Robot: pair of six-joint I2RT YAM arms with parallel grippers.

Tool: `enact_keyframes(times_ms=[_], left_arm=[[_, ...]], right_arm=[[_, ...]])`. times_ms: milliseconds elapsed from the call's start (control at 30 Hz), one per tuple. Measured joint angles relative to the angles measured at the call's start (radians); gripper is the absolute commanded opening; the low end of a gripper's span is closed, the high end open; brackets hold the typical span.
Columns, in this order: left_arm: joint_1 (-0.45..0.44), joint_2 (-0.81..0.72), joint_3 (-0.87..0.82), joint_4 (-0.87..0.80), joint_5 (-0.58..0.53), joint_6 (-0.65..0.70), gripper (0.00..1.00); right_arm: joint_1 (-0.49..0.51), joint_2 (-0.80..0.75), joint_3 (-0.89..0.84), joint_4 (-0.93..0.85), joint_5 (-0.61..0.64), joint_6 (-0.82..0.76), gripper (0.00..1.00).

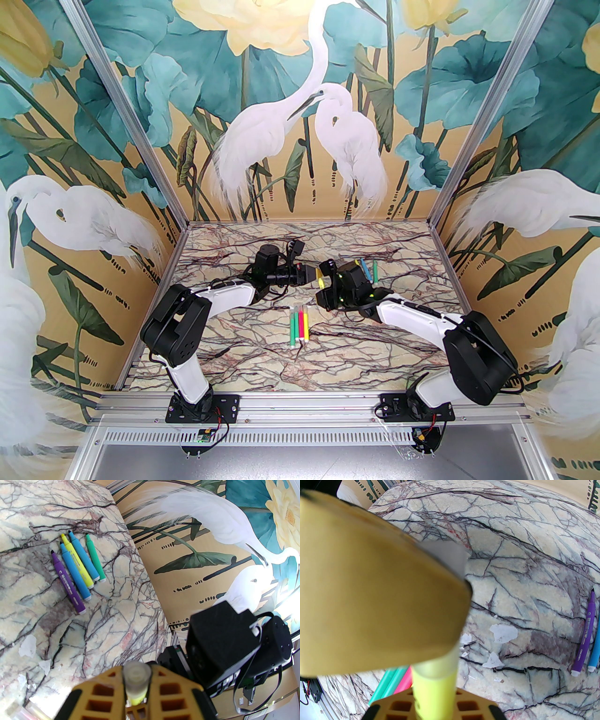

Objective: Open the pen caps

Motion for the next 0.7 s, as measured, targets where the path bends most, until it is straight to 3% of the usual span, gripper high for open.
enact_keyframes(times_ms=[533, 700], left_arm=[[0.051, -0.041, 0.000, -0.122, 0.066, -0.034, 0.00], [0.172, -0.041, 0.001, -0.120, -0.062, -0.038, 0.00]], right_arm=[[0.000, -0.068, -0.056, 0.053, -0.012, -0.082, 0.00], [0.000, -0.079, -0.108, -0.053, -0.024, -0.099, 0.00]])
